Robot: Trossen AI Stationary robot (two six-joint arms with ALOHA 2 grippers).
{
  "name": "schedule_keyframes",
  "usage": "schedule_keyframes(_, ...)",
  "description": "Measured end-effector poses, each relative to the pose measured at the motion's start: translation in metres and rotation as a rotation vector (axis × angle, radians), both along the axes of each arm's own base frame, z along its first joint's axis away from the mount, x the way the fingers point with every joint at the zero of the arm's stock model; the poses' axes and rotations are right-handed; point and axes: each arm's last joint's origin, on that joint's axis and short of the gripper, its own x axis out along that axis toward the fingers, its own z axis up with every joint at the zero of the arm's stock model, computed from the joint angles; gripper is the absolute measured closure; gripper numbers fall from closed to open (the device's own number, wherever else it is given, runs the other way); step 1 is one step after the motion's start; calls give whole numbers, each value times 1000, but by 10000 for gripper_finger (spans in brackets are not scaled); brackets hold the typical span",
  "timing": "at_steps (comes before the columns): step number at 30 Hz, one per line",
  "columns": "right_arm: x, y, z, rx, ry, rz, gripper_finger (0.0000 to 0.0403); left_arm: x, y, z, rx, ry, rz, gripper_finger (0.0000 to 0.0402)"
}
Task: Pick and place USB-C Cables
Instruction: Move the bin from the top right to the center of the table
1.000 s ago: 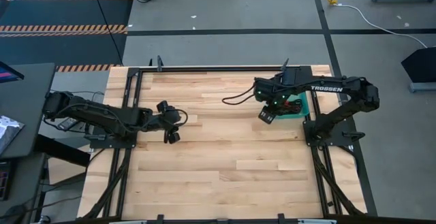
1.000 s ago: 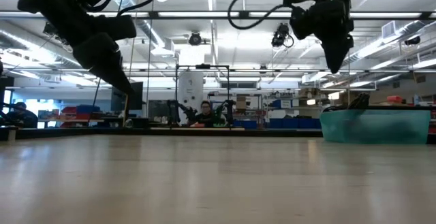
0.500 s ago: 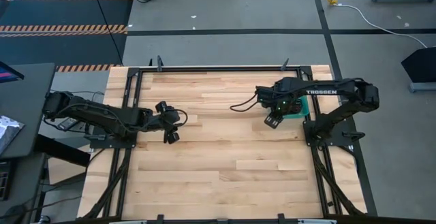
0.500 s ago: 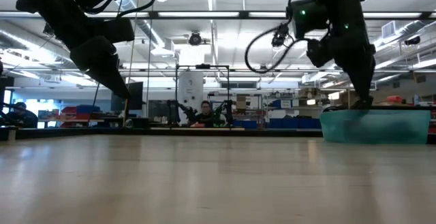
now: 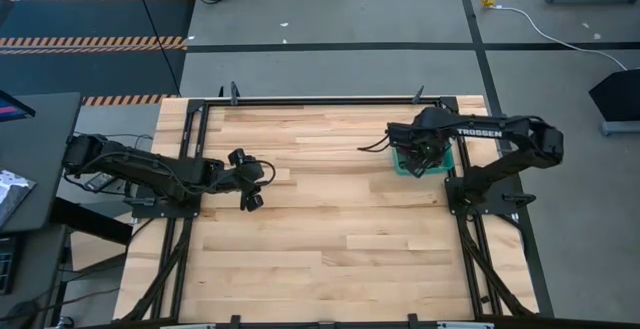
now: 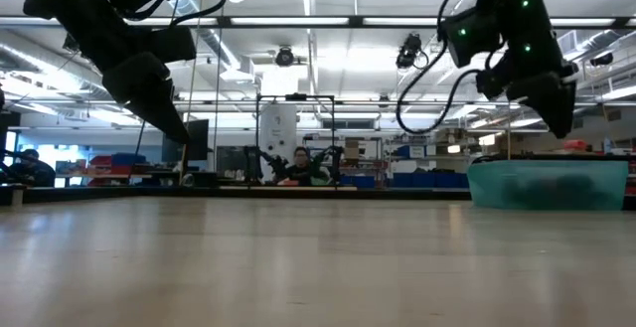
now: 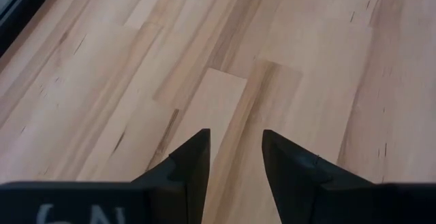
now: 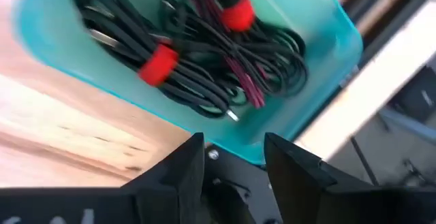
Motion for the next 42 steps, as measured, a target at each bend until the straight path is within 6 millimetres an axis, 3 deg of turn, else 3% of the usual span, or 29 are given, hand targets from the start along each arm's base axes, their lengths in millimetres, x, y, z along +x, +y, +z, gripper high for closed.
schedule_keyframes(6, 6, 8, 4, 16, -96, 121, 243, 0, 0, 0, -5, -3, 6, 260)
schedule_keyframes(20, 17, 22, -4, 133, -42, 377, 243, 0, 0, 0, -6, -2, 7, 260)
schedule_keyframes(31, 13, 20, -17, 103, -25, 338, 243, 4, -9, 4, 15, -49, -77, 260)
schedule_keyframes(42, 13, 20, -22, 97, -44, 331, 243, 13, -27, 11, 129, -327, -291, 260)
